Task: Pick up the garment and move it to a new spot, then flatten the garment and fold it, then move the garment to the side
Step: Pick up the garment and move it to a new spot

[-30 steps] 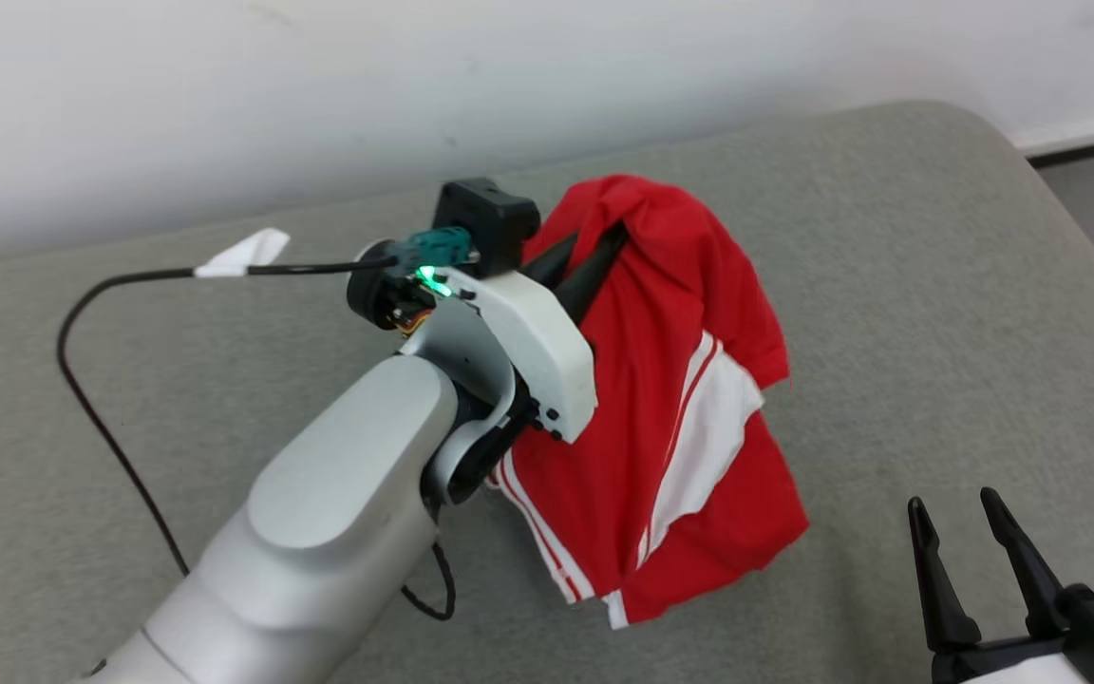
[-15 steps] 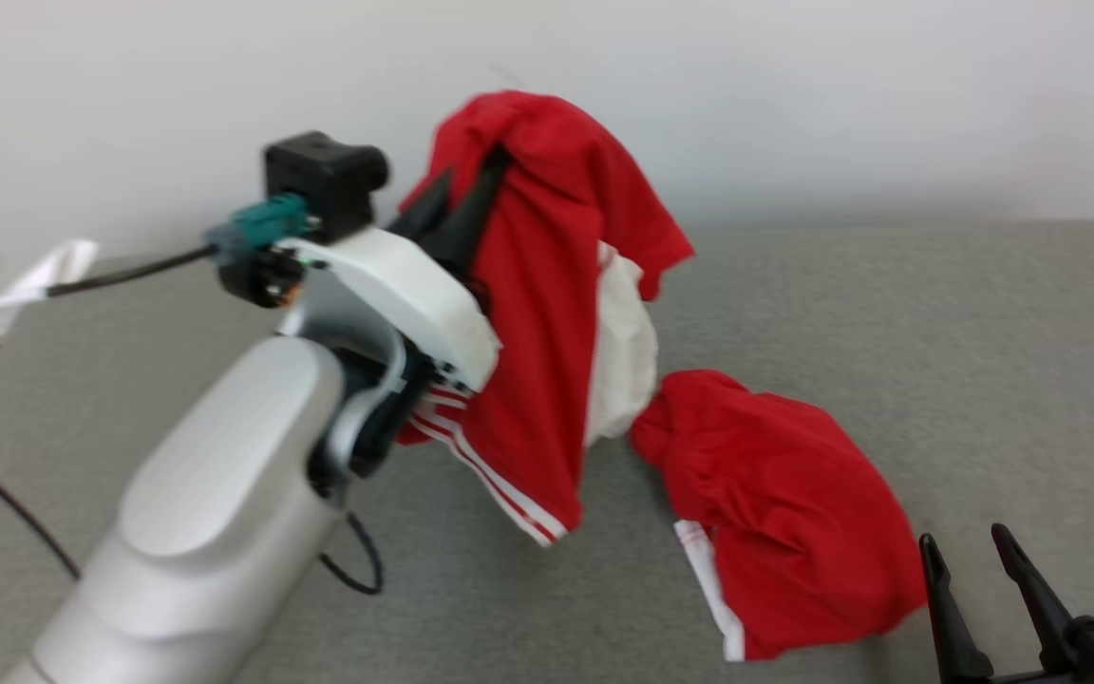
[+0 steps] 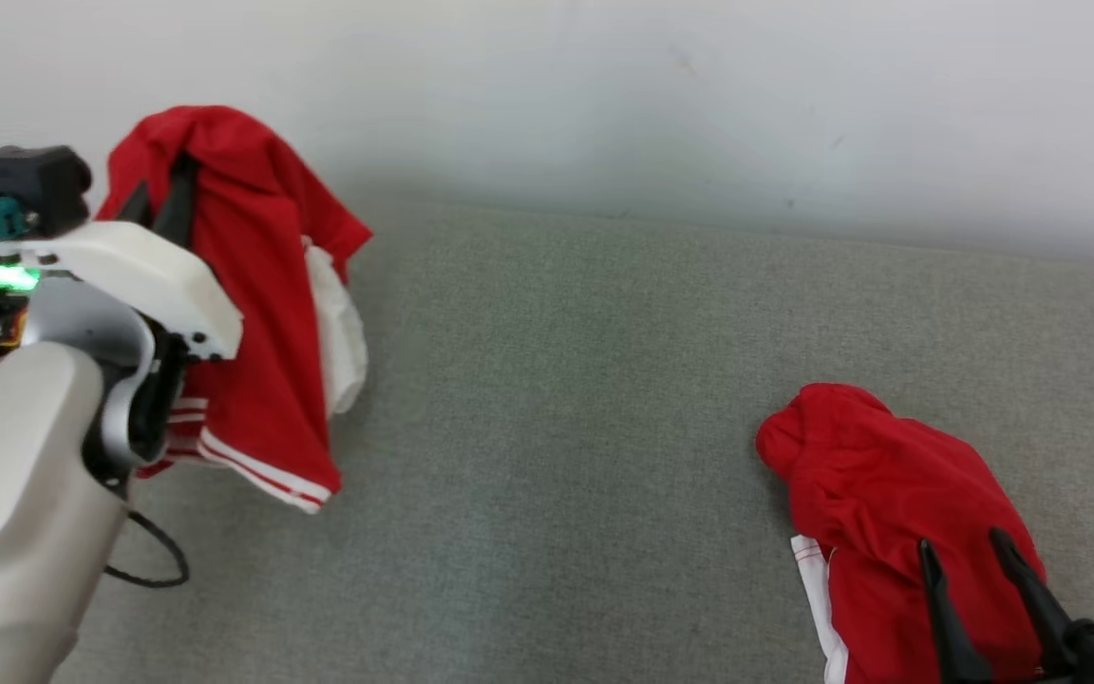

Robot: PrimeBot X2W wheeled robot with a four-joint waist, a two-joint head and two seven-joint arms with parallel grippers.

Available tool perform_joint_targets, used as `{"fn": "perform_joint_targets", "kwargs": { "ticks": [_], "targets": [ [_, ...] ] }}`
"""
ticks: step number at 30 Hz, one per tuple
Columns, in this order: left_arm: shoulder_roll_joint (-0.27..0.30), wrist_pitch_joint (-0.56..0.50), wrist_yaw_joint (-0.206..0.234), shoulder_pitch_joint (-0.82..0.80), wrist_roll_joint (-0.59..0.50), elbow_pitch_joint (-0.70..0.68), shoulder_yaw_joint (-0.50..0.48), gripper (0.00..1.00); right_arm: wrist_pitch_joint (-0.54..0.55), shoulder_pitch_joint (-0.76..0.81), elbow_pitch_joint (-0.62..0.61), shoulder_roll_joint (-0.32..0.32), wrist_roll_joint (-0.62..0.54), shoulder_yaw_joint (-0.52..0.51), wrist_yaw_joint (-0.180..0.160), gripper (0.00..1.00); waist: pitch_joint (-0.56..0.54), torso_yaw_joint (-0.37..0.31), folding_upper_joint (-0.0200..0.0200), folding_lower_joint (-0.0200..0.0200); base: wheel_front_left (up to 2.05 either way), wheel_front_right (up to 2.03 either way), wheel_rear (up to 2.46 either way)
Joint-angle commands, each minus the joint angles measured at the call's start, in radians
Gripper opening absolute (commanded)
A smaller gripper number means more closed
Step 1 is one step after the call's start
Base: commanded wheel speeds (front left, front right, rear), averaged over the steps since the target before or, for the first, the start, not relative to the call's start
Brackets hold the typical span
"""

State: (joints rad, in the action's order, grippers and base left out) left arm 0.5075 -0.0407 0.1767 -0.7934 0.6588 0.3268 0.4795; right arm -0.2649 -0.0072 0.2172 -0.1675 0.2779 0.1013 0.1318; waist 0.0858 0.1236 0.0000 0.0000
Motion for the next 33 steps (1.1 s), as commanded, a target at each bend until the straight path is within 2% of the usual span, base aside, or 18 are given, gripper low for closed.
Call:
{"fn": "perform_joint_targets", "kwargs": {
  "ticks": [1, 7, 15, 19, 24, 25, 26, 27, 33],
  "targets": [
    [0.006, 0.008, -0.006, 0.010, 0.021, 0.021, -0.011, 0.00, 0.001, -0.011, -0.005, -0.014, -0.003, 0.000, -0.002, 1.00, 0.022, 0.017, 0.0000, 0.0000, 0.00, 0.00, 0.00],
    [0.065, 0.022, -0.023, -0.035, 0.024, 0.150, -0.047, 0.00, 0.001, -0.043, -0.016, -0.040, -0.008, 0.007, -0.002, 1.00, 0.101, 0.022, 0.0000, 0.0000, 0.00, 0.00, 0.00],
    [0.112, 0.055, 0.010, -0.102, 0.048, 0.336, -0.118, 0.00, 0.001, -0.092, -0.046, -0.076, -0.019, -0.002, -0.002, 1.00, 0.256, -0.017, 0.0000, 0.0000, 0.00, 0.00, 0.00],
    [0.114, 0.082, 0.011, -0.127, 0.060, 0.422, -0.136, 0.00, 0.001, -0.101, -0.061, -0.085, -0.020, -0.021, -0.002, 1.00, 0.315, -0.033, 0.0000, 0.0000, 0.00, 0.00, 0.00],
    [0.079, 0.091, 0.005, -0.137, 0.077, 0.522, -0.135, 0.00, 0.001, -0.099, -0.068, -0.088, -0.023, -0.034, -0.002, 1.00, 0.337, -0.040, 0.0000, 0.0000, 0.00, 0.00, 0.00],
    [0.073, 0.094, 0.002, -0.135, 0.081, 0.541, -0.136, 0.27, 0.001, -0.098, -0.067, -0.088, -0.024, -0.034, -0.002, 1.00, 0.335, -0.042, 0.0000, 0.0000, 0.00, 0.00, 0.00],
    [0.070, 0.100, 0.001, -0.138, 0.079, 0.558, -0.135, 0.43, 0.001, -0.099, -0.066, -0.087, -0.025, -0.034, -0.002, 1.00, 0.332, -0.042, 0.0000, 0.0000, 0.00, 0.00, 0.00],
    [0.065, 0.103, -0.002, -0.141, 0.080, 0.575, -0.135, 1.00, 0.001, -0.101, -0.066, -0.086, -0.026, -0.034, -0.002, 1.00, 0.328, -0.043, 0.0000, 0.0000, 0.00, 0.00, 0.00],
    [0.040, 0.164, -0.034, -0.162, 0.083, 0.631, -0.132, 1.00, 0.001, -0.101, -0.057, -0.077, -0.024, -0.023, -0.002, 1.00, 0.280, -0.037, 0.0000, 0.0000, 0.00, 0.00, 0.00]
  ]
}}
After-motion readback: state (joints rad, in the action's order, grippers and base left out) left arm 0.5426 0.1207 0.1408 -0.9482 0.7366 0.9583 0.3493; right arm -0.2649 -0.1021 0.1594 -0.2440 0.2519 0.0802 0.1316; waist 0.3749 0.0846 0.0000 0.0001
